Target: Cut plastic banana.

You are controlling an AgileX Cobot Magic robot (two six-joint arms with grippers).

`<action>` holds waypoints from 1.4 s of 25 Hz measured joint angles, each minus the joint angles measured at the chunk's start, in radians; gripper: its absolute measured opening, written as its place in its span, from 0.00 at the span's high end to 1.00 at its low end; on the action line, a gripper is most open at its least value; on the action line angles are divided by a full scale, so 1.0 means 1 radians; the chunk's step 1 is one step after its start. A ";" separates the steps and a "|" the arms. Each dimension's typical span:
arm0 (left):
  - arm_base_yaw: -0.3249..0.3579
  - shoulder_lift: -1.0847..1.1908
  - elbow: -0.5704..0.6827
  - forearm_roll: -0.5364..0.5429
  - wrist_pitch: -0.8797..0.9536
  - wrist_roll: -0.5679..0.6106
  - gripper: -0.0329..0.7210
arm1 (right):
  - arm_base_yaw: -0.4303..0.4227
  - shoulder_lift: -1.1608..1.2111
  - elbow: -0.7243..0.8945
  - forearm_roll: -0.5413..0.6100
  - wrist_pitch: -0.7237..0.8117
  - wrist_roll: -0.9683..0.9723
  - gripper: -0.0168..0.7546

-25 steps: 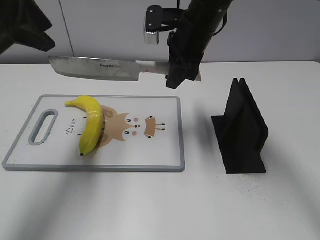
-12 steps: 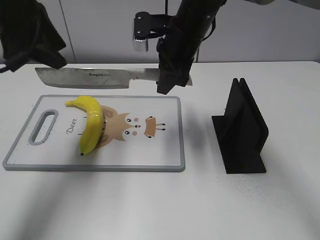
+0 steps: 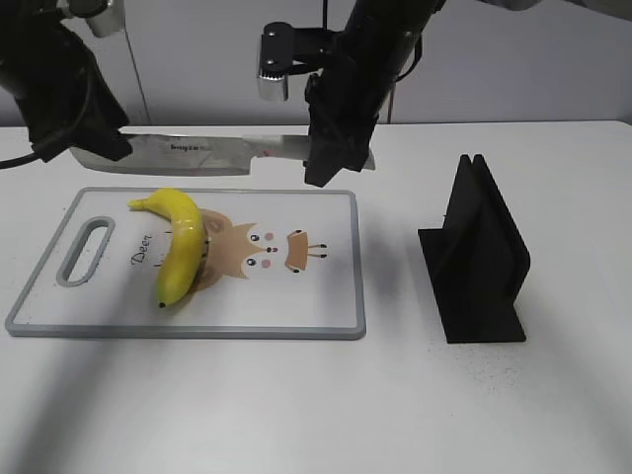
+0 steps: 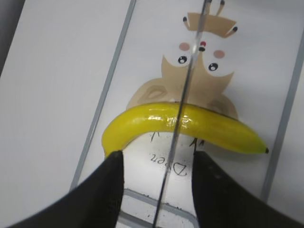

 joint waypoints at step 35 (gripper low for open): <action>0.029 0.095 -0.001 -0.055 -0.015 -0.081 0.92 | 0.000 0.022 -0.001 0.000 -0.098 0.085 0.71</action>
